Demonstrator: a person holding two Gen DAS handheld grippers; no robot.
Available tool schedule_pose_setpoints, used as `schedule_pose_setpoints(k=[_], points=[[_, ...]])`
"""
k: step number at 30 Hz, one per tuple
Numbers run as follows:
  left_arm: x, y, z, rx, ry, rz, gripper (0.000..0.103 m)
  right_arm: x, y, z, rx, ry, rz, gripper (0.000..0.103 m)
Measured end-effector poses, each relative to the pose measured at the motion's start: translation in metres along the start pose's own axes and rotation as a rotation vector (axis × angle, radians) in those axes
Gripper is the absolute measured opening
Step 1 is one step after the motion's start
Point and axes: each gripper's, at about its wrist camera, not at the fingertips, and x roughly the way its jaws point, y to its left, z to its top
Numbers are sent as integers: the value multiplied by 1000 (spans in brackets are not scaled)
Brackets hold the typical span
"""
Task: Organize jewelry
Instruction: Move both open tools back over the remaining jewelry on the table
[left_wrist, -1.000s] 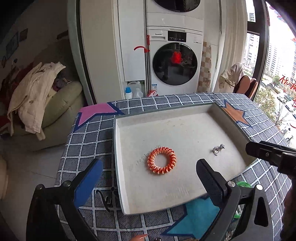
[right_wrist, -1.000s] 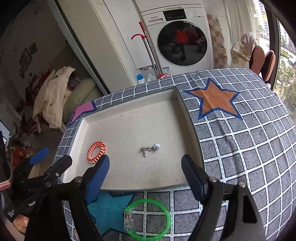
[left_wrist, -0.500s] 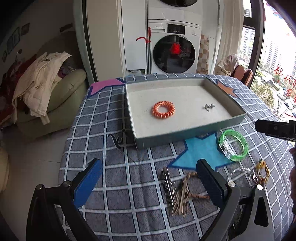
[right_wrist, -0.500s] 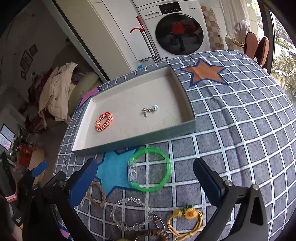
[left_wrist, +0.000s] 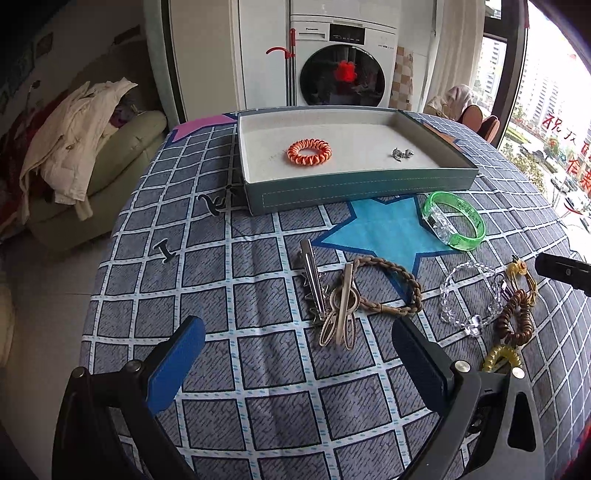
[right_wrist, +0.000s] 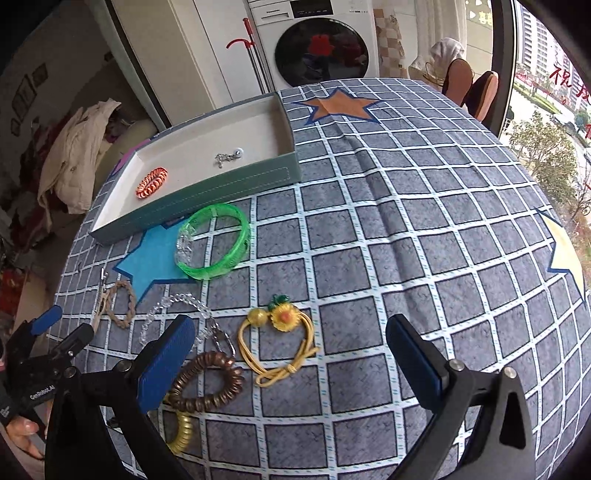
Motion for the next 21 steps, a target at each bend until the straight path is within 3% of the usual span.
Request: schedule_pose_setpoints(k=[11, 17, 20, 21], points=[[1, -7, 4, 24, 1, -14, 103, 2, -18, -4, -15, -4, -57, 103], [9, -13, 4, 40, 11, -14, 103, 9, -12, -7, -79, 9, -90, 91], [11, -14, 4, 41, 8, -11, 103, 14, -7, -7, -103, 21, -76, 80], [11, -15, 4, 40, 9, -12, 94, 16, -4, -7, -114, 23, -76, 78]])
